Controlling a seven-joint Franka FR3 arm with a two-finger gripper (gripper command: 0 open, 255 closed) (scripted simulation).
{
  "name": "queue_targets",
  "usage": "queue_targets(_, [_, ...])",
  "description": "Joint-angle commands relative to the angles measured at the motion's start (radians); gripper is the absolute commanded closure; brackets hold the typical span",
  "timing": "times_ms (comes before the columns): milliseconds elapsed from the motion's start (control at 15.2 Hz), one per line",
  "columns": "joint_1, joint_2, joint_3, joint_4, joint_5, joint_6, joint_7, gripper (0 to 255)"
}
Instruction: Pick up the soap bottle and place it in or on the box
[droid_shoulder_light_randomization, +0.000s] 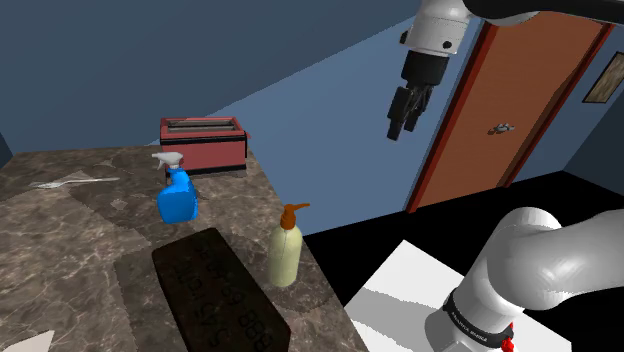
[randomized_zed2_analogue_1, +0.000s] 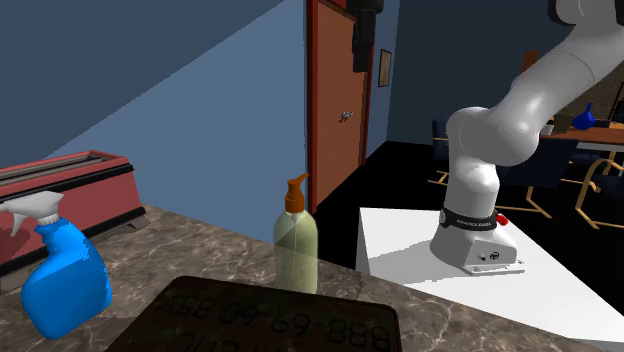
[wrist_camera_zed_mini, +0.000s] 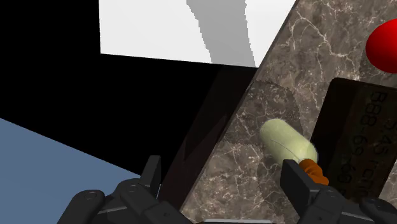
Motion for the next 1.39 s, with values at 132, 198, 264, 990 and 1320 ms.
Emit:
queue_targets(132, [0.006, 0.031, 0.035, -0.019, 0.022, 0.044, 0.042, 0])
queue_targets(198, [0.008, 0.048, 0.053, -0.026, 0.033, 0.066, 0.062, 0])
queue_targets(264, [0.011, 0.067, 0.071, -0.032, 0.043, 0.089, 0.082, 0])
queue_targets(990, [0.028, 0.352, 0.259, -0.013, 0.106, 0.333, 0.308, 0])
queue_targets(1320, [0.029, 0.524, 0.337, 0.048, 0.087, 0.431, 0.42, 0])
